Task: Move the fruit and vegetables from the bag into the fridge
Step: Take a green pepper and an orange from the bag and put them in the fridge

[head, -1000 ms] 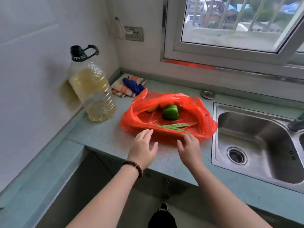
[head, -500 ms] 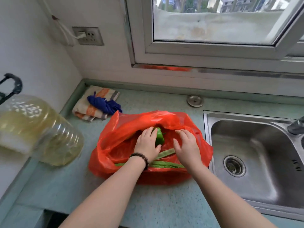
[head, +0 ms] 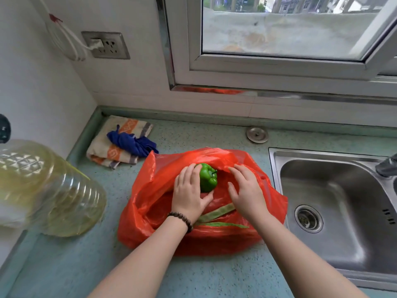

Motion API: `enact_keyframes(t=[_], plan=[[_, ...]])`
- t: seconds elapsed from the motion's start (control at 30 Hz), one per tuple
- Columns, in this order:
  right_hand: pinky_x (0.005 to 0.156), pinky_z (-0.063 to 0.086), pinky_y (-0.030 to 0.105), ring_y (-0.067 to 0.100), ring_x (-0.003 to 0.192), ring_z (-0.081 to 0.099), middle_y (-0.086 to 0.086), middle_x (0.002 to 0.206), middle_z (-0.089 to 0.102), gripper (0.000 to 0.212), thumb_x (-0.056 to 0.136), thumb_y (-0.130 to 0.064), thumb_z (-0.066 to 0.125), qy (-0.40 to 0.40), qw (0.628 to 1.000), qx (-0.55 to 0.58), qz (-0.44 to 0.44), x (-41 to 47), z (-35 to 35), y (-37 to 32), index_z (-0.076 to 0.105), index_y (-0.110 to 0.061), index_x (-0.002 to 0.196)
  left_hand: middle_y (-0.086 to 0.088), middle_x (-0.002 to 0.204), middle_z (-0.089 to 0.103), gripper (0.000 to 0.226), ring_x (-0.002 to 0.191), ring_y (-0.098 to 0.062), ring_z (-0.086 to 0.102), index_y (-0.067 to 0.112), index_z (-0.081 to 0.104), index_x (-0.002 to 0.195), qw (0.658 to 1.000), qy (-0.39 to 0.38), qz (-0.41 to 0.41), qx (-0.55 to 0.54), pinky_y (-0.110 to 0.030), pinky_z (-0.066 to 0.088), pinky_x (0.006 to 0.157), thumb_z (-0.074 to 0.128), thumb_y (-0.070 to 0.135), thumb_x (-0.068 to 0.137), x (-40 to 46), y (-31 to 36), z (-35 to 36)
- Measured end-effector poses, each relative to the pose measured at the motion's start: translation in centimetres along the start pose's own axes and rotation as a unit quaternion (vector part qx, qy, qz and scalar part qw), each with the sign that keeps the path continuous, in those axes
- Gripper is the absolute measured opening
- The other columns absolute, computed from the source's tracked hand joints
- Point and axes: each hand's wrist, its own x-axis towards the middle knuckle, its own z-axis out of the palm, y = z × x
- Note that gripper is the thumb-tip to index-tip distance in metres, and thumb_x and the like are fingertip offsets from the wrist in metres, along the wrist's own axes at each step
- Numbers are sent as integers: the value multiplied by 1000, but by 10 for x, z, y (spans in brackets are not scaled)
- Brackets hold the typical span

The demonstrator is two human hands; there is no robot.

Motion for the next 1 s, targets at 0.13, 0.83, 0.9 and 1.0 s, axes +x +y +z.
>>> enact_keyframes(t=[0.13,0.83,0.9,1.0], plan=[[115,25,41,27,141,26,7,148,39,56,84,-24,60,-67,992,-70,-85,29,8,7,45,-19,138,-11,138,44,79,133,-29,37,11,37,136,998,34,-23,-39,-42,29,112,67,47,74,31,-23,-17],[102,32,31,28,129,43,13,136,53,57,99,-48,24,-252,955,38,151,104,10,14,54,-9,128,-8,141,38,78,130,-23,38,14,32,138,975,-54,-160,-147,-30,31,108,73,36,76,49,-91,-7],[102,35,35,30,126,47,14,131,56,59,96,-52,27,-204,971,10,126,98,12,16,56,-9,125,-7,140,39,78,130,-22,38,15,32,138,975,-48,-161,-148,-30,31,107,73,37,76,42,-91,-12],[102,38,40,32,120,48,16,126,56,65,88,-60,37,-66,995,-67,22,84,18,4,55,-9,124,-7,141,39,80,130,-23,38,15,32,139,974,-27,-165,-153,-29,31,106,74,37,75,32,-92,-19]])
